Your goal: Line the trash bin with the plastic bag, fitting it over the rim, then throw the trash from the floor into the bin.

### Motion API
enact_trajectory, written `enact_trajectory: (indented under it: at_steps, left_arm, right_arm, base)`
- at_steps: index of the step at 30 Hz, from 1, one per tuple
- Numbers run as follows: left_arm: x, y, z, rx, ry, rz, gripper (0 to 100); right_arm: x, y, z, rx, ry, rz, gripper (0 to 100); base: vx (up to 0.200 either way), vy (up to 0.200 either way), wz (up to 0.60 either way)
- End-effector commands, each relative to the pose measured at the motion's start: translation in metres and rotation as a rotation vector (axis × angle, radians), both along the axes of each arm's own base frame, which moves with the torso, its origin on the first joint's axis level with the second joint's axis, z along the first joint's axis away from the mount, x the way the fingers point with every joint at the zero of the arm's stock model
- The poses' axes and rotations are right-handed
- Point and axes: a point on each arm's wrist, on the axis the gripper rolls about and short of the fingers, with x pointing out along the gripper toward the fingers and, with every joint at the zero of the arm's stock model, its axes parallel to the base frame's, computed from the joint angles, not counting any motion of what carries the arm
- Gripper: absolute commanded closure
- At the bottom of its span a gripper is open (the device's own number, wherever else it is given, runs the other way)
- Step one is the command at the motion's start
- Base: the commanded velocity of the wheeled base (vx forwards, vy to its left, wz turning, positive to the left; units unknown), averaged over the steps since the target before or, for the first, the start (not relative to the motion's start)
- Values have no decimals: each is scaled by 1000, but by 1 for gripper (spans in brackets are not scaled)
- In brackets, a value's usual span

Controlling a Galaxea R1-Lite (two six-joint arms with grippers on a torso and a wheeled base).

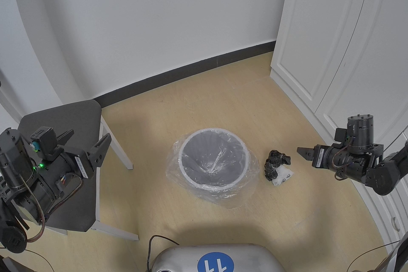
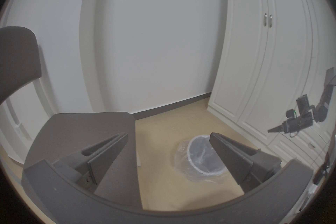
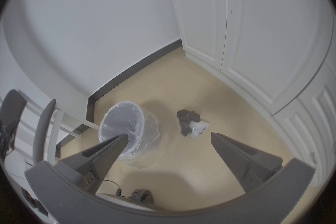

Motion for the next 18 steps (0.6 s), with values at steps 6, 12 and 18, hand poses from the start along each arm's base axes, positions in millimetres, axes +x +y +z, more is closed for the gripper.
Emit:
enact_trajectory:
  at_steps: [6,12,18]
  left_arm:
    - [-20,11,1,-31,-45,-50,0]
    - [-19,12,-1,-42,-53,-42,0]
    - [-23,12,-15,-18,4,-51,0]
  right_arm:
    - [-46,-4,47,-73,-181,8,0]
    - [-61,1,59,-120,-241,26,0]
    - [-63,-1,58,-144,-243,15,0]
  base:
    - [0,0,0]
    - [0,0,0]
    - [0,0,0]
